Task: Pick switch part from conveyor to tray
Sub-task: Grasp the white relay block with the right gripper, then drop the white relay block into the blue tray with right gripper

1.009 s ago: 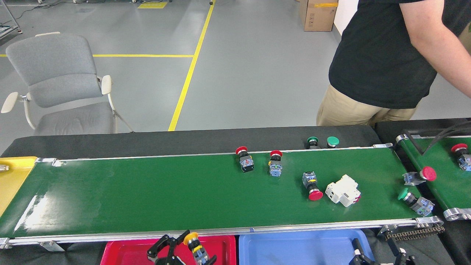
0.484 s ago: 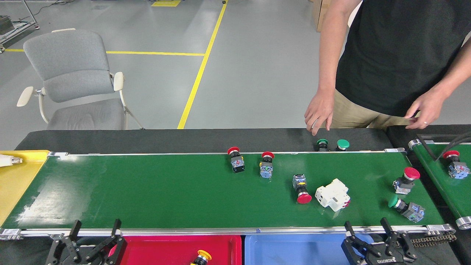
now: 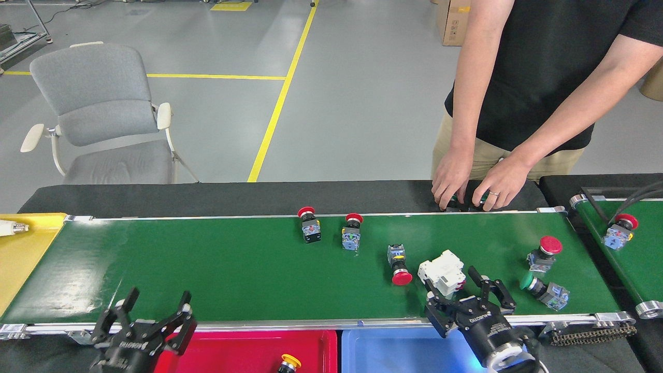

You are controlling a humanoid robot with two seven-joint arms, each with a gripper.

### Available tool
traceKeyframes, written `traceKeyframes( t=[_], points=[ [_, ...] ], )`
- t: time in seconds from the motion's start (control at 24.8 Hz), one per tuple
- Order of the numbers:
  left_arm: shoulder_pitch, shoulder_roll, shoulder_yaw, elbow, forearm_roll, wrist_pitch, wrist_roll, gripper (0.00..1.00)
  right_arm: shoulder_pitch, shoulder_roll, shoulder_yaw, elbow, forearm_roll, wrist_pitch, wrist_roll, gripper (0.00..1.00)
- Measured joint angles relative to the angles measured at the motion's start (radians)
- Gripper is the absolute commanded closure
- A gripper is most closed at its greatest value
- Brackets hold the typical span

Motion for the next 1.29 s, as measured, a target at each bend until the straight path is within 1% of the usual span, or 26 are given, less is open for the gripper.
traceKeyframes(
  t=[0.04,0.08,0.12,0.16,0.2,0.28,0.36,0.48,0.52,0.61,0.69,0.73,0.77,0.81,0.85,0.89,0.93,1.01,1.05,1.09,1.17,1.25,1.29],
  points=[
    [-0.045,0.0,-0.033,0.055,0.0,0.026,-0.007,0.0,-0.02,0.0,0.022,0.028,0.0,0.017,0.0,0.02],
    [-0.079,-0.001,-0.059,0.099,0.0,0.046,-0.011,0.0,-0.033,0.0,0.036,0.046,0.0,0.032,0.0,0.09],
    [-0.112,-0.002,-0.084,0.146,0.0,0.067,-0.015,0.0,-0.04,0.0,0.046,0.059,0.0,0.051,0.0,0.29],
    [-0.14,-0.004,-0.106,0.186,0.0,0.086,-0.017,0.0,-0.043,0.0,0.054,0.063,0.0,0.062,0.001,0.4],
    [-0.166,-0.008,-0.122,0.223,0.0,0.098,-0.019,0.0,-0.044,0.0,0.065,0.064,-0.001,0.066,0.002,0.68],
    [-0.203,-0.03,-0.137,0.279,0.0,0.112,-0.02,0.0,-0.047,0.0,0.086,0.065,-0.001,0.072,0.002,0.84],
    [-0.222,-0.043,-0.142,0.306,0.0,0.118,-0.02,0.0,-0.05,-0.005,0.097,0.065,-0.003,0.076,0.003,0.92],
    [-0.236,-0.044,-0.142,0.338,0.0,0.123,-0.02,0.0,-0.05,-0.01,0.098,0.062,-0.007,0.076,0.003,0.95],
    [-0.238,-0.044,-0.14,0.348,0.0,0.124,-0.02,0.0,-0.048,-0.012,0.098,0.046,-0.009,0.046,-0.014,0.95],
    [-0.242,-0.044,-0.137,0.355,0.0,0.131,-0.021,0.0,-0.027,-0.02,0.094,-0.029,-0.015,-0.048,-0.054,0.95],
    [-0.244,-0.04,-0.136,0.358,0.0,0.142,-0.021,0.0,0.035,-0.055,0.083,-0.108,-0.033,-0.157,-0.087,0.93],
    [-0.244,-0.037,-0.135,0.359,0.0,0.146,-0.021,0.0,0.079,-0.079,0.072,-0.142,-0.051,-0.205,-0.094,0.89],
    [-0.244,-0.036,-0.132,0.359,0.001,0.149,-0.021,0.0,0.12,-0.104,0.063,-0.166,-0.077,-0.253,-0.096,0.82],
    [-0.245,-0.036,-0.128,0.359,0.001,0.153,-0.023,0.0,0.17,-0.138,0.053,-0.19,-0.104,-0.298,-0.1,0.68],
    [-0.245,-0.036,-0.118,0.36,0.001,0.155,-0.024,0.0,0.211,-0.169,0.041,-0.206,-0.135,-0.35,-0.105,0.44],
    [-0.246,-0.036,-0.111,0.36,0.001,0.156,-0.024,0.0,0.248,-0.194,0.023,-0.215,-0.161,-0.388,-0.109,0.04],
    [-0.248,-0.036,-0.104,0.362,0.001,0.157,-0.024,0.01,0.284,-0.209,-0.004,-0.221,-0.19,-0.434,-0.112,0.01],
    [-0.256,-0.036,-0.1,0.376,0.001,0.158,-0.024,0.03,0.327,-0.211,-0.06,-0.222,-0.209,-0.481,-0.117,0.01],
    [-0.267,-0.036,-0.1,0.392,0.001,0.16,-0.022,0.05,0.334,-0.21,-0.085,-0.223,-0.212,-0.496,-0.117,0.01],
    [-0.281,-0.036,-0.1,0.408,0.001,0.168,-0.021,0.1,0.335,-0.205,-0.116,-0.223,-0.214,-0.501,-0.119,0.01],
    [-0.318,-0.029,-0.1,0.452,0.001,0.192,-0.016,0.19,0.335,-0.158,-0.173,-0.224,-0.216,-0.492,-0.12,0.01],
    [-0.345,-0.02,-0.101,0.49,0.001,0.232,0.005,0.26,0.335,-0.083,-0.192,-0.232,-0.208,-0.4,-0.117,0.01],
    [-0.355,-0.017,-0.103,0.503,0.001,0.248,0.019,0.34,0.334,-0.056,-0.192,-0.236,-0.196,-0.333,-0.113,0.01]
  ],
)
